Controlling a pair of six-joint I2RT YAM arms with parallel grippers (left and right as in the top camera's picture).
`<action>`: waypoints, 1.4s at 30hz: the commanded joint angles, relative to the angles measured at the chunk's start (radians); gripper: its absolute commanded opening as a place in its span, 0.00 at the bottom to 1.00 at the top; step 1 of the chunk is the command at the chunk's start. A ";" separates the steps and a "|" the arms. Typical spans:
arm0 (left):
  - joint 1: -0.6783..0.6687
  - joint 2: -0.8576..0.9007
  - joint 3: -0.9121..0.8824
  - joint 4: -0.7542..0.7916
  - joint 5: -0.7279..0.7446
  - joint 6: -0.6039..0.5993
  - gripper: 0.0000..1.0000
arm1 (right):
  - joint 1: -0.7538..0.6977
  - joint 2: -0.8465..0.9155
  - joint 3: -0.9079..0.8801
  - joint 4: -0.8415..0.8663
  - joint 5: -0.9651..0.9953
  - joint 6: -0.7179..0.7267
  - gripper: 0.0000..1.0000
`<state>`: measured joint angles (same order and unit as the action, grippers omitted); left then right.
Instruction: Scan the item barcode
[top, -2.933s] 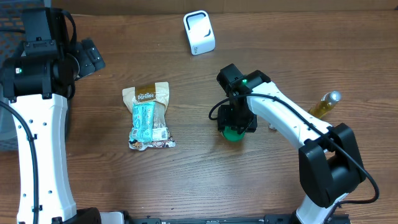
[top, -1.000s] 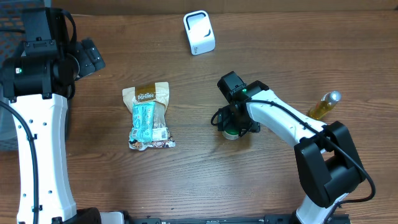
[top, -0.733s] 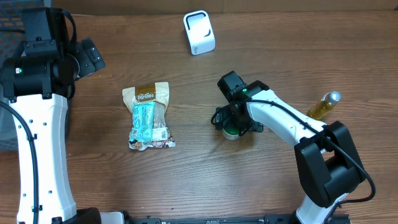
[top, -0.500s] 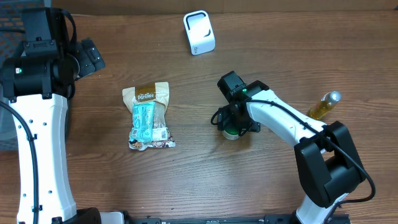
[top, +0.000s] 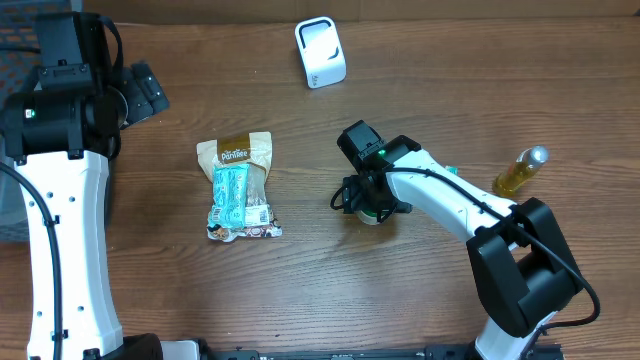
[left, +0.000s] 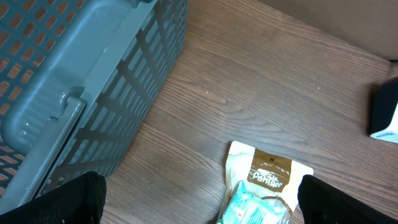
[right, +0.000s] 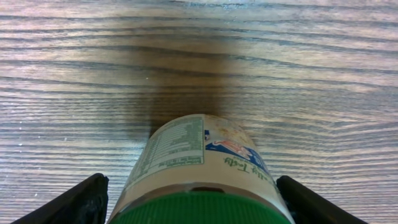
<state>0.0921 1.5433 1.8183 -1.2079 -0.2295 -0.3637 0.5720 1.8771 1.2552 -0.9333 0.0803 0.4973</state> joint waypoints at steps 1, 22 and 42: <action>0.001 0.001 0.001 0.002 -0.013 -0.003 1.00 | 0.006 -0.002 -0.023 0.015 0.016 0.004 0.82; 0.001 0.001 0.001 0.002 -0.013 -0.003 1.00 | -0.008 -0.002 -0.041 0.052 -0.004 0.005 0.59; 0.001 0.001 0.001 0.002 -0.013 -0.003 0.99 | -0.062 -0.003 -0.005 -0.035 -0.021 0.258 0.56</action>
<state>0.0921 1.5433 1.8183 -1.2079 -0.2295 -0.3637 0.5117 1.8786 1.2808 -0.9840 0.0559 0.6743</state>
